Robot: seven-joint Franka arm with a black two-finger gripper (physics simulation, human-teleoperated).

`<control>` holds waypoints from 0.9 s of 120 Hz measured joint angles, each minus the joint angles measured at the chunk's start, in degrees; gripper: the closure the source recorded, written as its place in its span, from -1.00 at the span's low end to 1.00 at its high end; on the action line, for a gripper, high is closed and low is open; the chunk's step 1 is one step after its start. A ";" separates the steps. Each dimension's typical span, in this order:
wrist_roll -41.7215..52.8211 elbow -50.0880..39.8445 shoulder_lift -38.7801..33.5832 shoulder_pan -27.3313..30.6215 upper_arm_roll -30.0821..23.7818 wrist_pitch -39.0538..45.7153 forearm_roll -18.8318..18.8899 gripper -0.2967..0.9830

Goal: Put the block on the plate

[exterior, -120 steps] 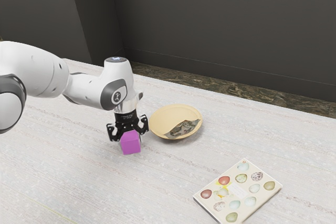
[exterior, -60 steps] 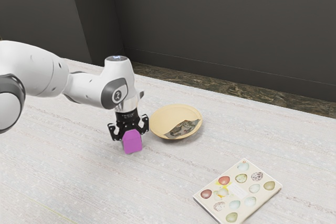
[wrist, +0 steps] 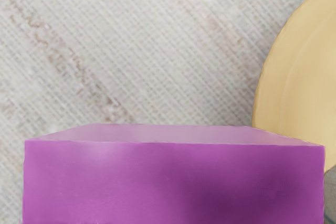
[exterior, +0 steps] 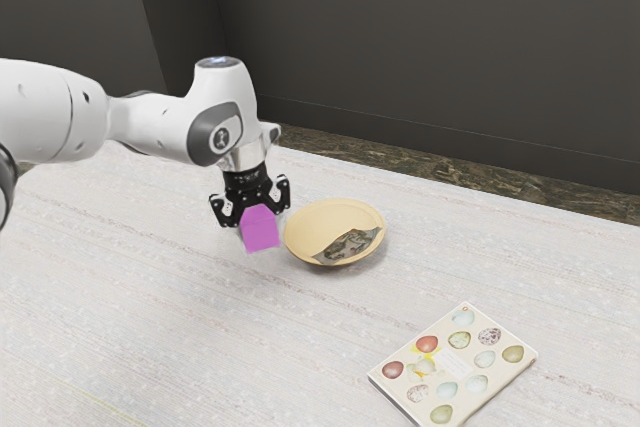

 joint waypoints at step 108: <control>-1.68 26.53 15.55 -2.51 -7.93 -11.70 7.32 -0.09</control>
